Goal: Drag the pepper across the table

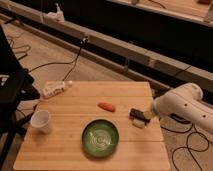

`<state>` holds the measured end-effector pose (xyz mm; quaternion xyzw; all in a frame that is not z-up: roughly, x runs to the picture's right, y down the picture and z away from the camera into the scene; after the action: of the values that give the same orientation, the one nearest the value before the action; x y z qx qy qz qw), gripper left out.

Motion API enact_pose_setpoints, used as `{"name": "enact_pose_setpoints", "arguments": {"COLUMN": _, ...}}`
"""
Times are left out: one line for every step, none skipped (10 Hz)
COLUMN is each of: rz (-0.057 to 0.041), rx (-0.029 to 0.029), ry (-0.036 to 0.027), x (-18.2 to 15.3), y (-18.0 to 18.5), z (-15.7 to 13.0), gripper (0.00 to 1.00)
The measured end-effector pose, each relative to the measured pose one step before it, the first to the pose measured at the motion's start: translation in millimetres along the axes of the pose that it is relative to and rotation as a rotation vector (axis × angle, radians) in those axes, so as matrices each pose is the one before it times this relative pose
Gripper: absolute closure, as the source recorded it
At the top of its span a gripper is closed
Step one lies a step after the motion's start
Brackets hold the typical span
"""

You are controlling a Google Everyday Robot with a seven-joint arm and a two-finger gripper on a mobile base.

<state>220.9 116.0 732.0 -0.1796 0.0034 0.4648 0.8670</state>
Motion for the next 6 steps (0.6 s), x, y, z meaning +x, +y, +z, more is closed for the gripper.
{"name": "enact_pose_setpoints", "arguments": {"rz": -0.03368, "rx": -0.02994, "ry": -0.01173, "x": -14.91, "y": 12.90, "z": 7.73, "gripper": 0.56}}
{"name": "enact_pose_setpoints", "arguments": {"rz": -0.02265, "rx": -0.02549, "ry": -0.01019, "x": -11.90, "y": 10.05, "z": 6.74, "gripper": 0.56}}
{"name": "enact_pose_setpoints", "arguments": {"rz": -0.04436, "rx": -0.06353, "ry": -0.02763, "x": -28.39, "y": 24.04, "z": 15.84, "gripper": 0.56}}
{"name": "enact_pose_setpoints", "arguments": {"rz": -0.02081, "rx": -0.03967, "ry": -0.01980, "x": -17.81, "y": 13.88, "z": 9.27, "gripper": 0.56}}
{"name": "enact_pose_setpoints", "arguments": {"rz": -0.02309, "rx": -0.04698, "ry": -0.01865, "x": -17.78, "y": 16.11, "z": 10.02, "gripper": 0.56}}
{"name": "enact_pose_setpoints", "arguments": {"rz": -0.02603, "rx": -0.04855, "ry": -0.01320, "x": -15.09, "y": 16.90, "z": 8.42, "gripper": 0.56}}
